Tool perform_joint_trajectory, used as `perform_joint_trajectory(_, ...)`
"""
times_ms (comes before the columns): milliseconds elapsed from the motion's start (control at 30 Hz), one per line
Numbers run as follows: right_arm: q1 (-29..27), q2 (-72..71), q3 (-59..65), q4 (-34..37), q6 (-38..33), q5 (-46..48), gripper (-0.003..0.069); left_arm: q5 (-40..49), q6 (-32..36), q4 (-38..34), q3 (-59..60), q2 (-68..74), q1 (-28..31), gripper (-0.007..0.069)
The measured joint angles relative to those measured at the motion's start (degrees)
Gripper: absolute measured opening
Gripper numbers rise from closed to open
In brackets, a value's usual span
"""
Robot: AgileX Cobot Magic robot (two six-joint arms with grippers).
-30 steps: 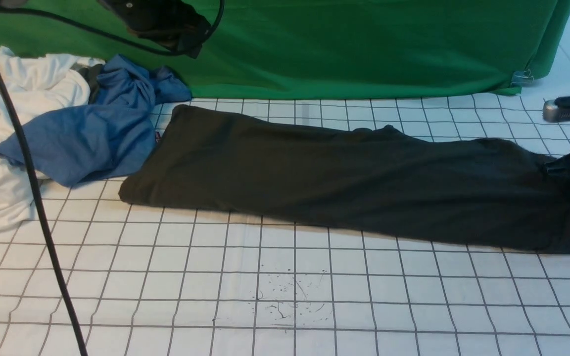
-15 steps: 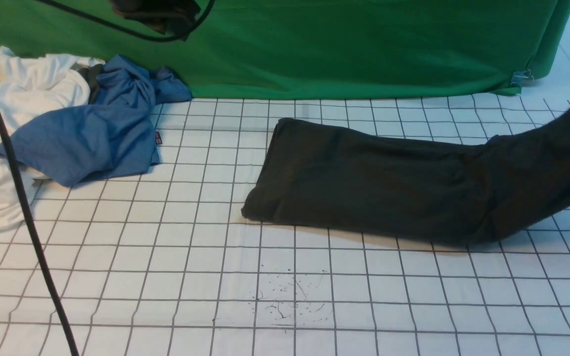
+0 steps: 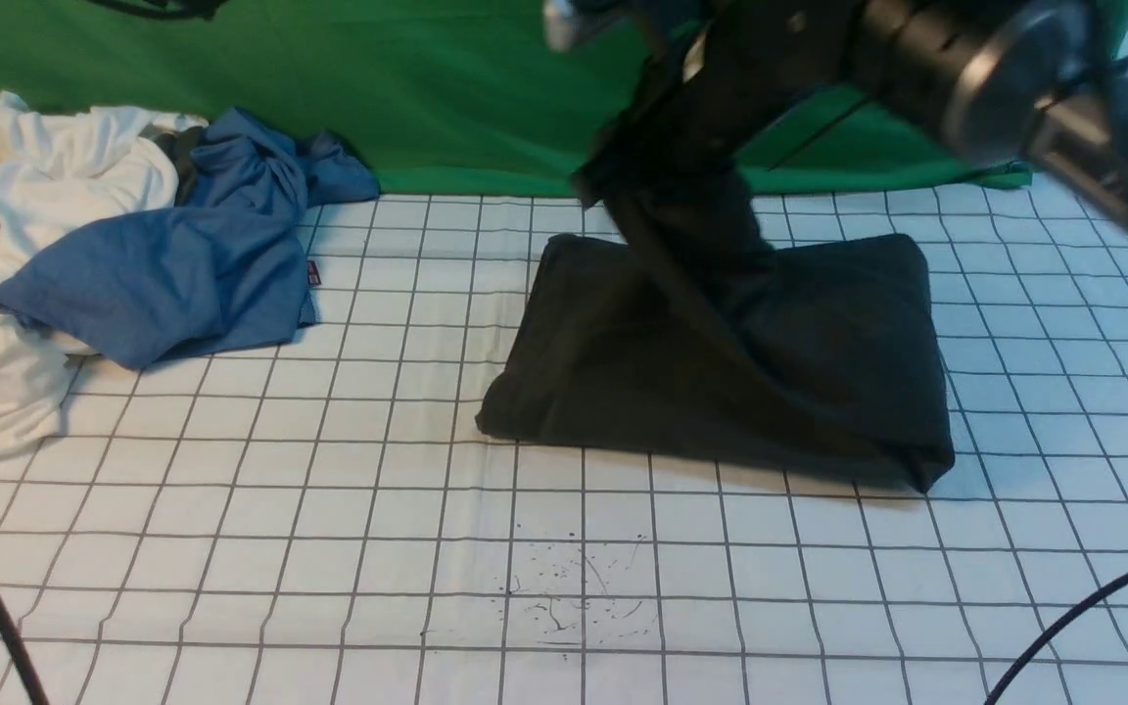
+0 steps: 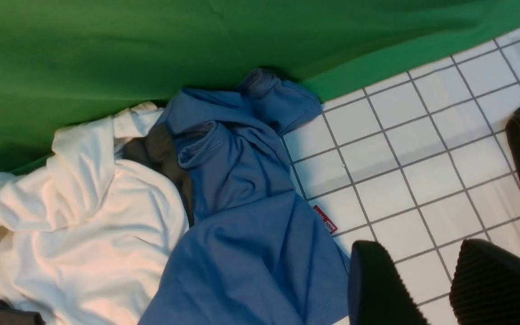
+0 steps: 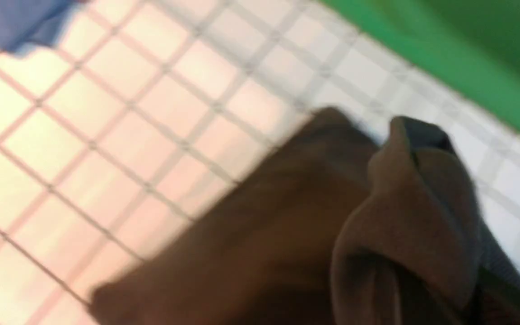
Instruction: Fold a long-sleeved shirt over a white checkered tablecloth.
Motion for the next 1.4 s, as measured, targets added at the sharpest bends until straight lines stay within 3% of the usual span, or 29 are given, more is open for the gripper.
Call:
perform_joint_trajectory(67, 1.4, 1.9, -1.1, 0.1, 1.3, -0.6, 0.0288, 0.1, -0.1, -1.5, 0.0, -0.3, 0.9, 0.0204)
perform_joint_trajectory(100, 1.5, 2.1, -1.1, 0.3, 1.5, -0.7, 0.0307, 0.1, -0.1, -1.6, 0.0, -0.4, 1.0, 0.0204)
perform_joint_trajectory(133, 1.9, 2.2, -2.0, 0.9, 1.7, -0.5, 0.0455, 0.1, -0.3, -2.2, 0.0, -0.5, 1.2, 0.0204)
perform_joint_trajectory(167, 2.0, 2.0, -3.6, 1.4, 1.6, 0.4, 0.0559, 0.1, -0.3, -2.9, 0.0, -0.5, 1.2, 0.0204)
perform_joint_trajectory(200, 2.0, 1.9, -3.9, 1.4, 1.5, 0.6, 0.0571, 0.1, -0.3, -3.0, 0.0, -0.5, 1.2, 0.0204)
perform_joint_trajectory(233, 1.7, 1.0, -6.6, 1.5, 1.0, 2.7, 0.0639, 0.1, -0.2, -4.4, 0.0, -0.3, 0.9, 0.0204)
perform_joint_trajectory(300, 0.8, -0.6, -10.1, 1.6, -0.6, 5.8, 0.0653, 0.1, 0.3, -5.6, 0.0, 0.1, 0.1, 0.0204)
perform_joint_trajectory(433, -2.4, -3.7, -14.2, 1.7, -3.9, 11.5, 0.0521, -0.2, 0.5, -6.6, 0.0, 1.7, -3.0, 0.0204)
perform_joint_trajectory(600, -8.5, -3.8, -13.2, 1.4, -6.1, 20.5, 0.0108, -1.3, 1.9, -7.3, 0.0, 5.7, -9.7, 0.0204)
perform_joint_trajectory(700, -9.9, -2.0, -10.0, 1.3, -6.2, 21.5, 0.0029, -2.6, 2.4, -7.5, 0.0, 7.7, -12.4, 0.0204)
perform_joint_trajectory(1000, -7.8, 8.0, -0.7, 11.9, -8.4, 14.3, 0.0013, -3.6, 3.1, -7.5, 0.0, 10.3, -12.8, 0.0204)
perform_joint_trajectory(1267, -6.4, 9.3, -0.5, 13.1, -6.6, -5.9, 0.0013, -3.6, 3.0, -8.6, 0.0, 10.3, -9.7, 0.0204)
perform_joint_trajectory(1400, -8.0, 9.3, -1.1, 13.1, -5.8, -8.4, 0.0013, -3.6, 3.2, -10.5, 0.0, 10.5, -9.4, 0.0204)
